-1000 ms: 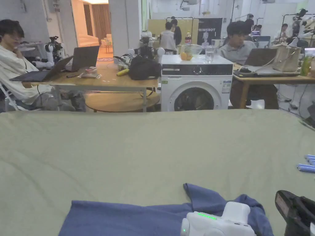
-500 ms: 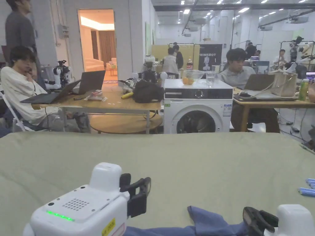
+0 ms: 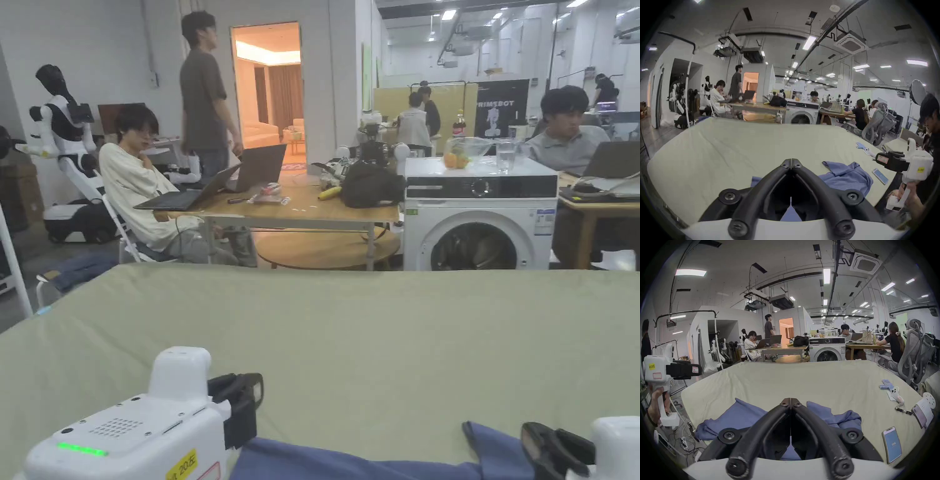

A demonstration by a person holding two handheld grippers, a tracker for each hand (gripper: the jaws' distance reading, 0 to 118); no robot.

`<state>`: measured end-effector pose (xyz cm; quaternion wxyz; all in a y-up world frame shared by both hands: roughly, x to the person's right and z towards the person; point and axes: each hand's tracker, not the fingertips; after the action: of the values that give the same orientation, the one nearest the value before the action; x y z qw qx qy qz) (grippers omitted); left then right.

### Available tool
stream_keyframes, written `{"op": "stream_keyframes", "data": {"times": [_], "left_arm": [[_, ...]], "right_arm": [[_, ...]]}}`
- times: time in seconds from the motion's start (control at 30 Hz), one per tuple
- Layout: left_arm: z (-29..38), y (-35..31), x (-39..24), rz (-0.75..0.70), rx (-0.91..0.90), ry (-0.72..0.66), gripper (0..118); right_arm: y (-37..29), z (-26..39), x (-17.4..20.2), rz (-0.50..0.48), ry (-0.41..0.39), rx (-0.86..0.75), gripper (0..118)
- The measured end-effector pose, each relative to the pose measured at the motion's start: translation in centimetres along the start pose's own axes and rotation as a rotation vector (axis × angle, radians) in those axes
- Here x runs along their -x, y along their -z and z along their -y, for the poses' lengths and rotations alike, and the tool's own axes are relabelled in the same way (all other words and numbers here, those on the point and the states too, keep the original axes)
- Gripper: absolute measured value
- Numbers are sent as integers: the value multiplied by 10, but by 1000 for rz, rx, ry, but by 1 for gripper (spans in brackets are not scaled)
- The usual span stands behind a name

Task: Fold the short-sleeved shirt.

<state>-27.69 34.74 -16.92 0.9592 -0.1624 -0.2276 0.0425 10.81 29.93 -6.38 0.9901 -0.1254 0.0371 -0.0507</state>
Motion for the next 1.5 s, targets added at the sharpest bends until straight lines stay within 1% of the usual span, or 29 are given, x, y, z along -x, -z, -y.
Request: {"op": "stream_keyframes", "data": {"times": [0.03, 0.1, 0.13, 0.17, 0.23, 0.37, 0.47, 0.5, 0.57, 0.6, 0.63, 0.7, 0.8, 0.83, 0.87, 0.9, 0.93, 1.0, 1.03, 1.07, 1.1, 1.13, 1.2, 1.23, 1.3, 1.33, 1.37, 1.47, 1.5], "left_arm": [[-4, 9, 7, 16, 51, -19, 16], [-8, 33, 25, 13, 154, -53, 66], [-8, 48, 35, 8, 196, -58, 69], [6, 59, 24, -18, 239, -40, 69], [12, 91, 41, -34, 284, -45, 69], [37, 167, 80, -75, 443, -179, 66], [66, 211, 104, -87, 521, -234, 41], [75, 223, 109, -96, 526, -262, 36], [93, 249, 117, -147, 599, -304, 34], [74, 215, 107, -154, 626, -302, 33], [76, 215, 107, -160, 655, -286, 28], [85, 223, 95, -179, 561, -194, 2], [83, 233, 94, -190, 632, -179, 0], [101, 265, 104, -193, 632, -175, 0], [102, 269, 105, -197, 636, -162, 0], [102, 271, 106, -196, 637, -141, 0], [103, 273, 109, -193, 635, -134, 0], [101, 252, 99, -191, 628, -154, 0], [101, 251, 100, -192, 618, -178, 0], [102, 249, 102, -191, 606, -189, 0], [95, 224, 73, -200, 570, -167, 0], [95, 216, 67, -196, 549, -171, 0], [95, 198, 57, -191, 513, -182, 0], [85, 194, 62, -188, 502, -220, 0], [70, 162, 48, -137, 393, -219, 0], [60, 143, 39, -123, 332, -197, 0], [38, 139, 49, -93, 304, -207, 0], [-12, 78, 29, -25, 117, -245, 0], [-35, 73, 43, -2, 65, -254, 0]], "right_arm": [[0, 1, -3, -4, 6, 2, 0], [-1, 6, -11, -5, 50, 2, 0], [-2, 9, -16, -6, 77, 7, 0], [-2, 12, -21, -5, 94, 15, 0], [-3, 19, -30, 13, 99, 32, 0], [-10, 31, -51, 72, 84, 86, 0], [-17, 39, -70, 106, 127, 113, 0], [-20, 41, -76, 113, 147, 122, 0], [-26, 45, -90, 128, 190, 139, 0], [-29, 47, -94, 142, 191, 142, 0], [-34, 48, -97, 167, 194, 147, 0], [-39, 51, -103, 189, 199, 157, 0], [-44, 55, -107, 212, 239, 176, 0], [-44, 58, -108, 216, 261, 185, 12], [-42, 60, -109, 233, 291, 214, 38], [-39, 64, -109, 257, 306, 247, 70], [-33, 68, -111, 283, 322, 288, 75], [-19, 83, -117, 298, 370, 319, 69], [-10, 91, -120, 308, 401, 321, 54], [1, 97, -125, 315, 427, 350, 20], [12, 103, -131, 300, 448, 369, 1], [22, 110, -136, 290, 468, 375, 1], [32, 124, -145, 273, 547, 406, 1], [32, 125, -145, 234, 554, 415, 1], [18, 117, -140, 264, 495, 375, 1], [14, 110, -140, 256, 485, 365, 1], [9, 103, -140, 248, 481, 338, 1], [-8, 70, -133, 189, 458, 227, 1], [-11, 54, -128, 175, 430, 200, 1]]}}
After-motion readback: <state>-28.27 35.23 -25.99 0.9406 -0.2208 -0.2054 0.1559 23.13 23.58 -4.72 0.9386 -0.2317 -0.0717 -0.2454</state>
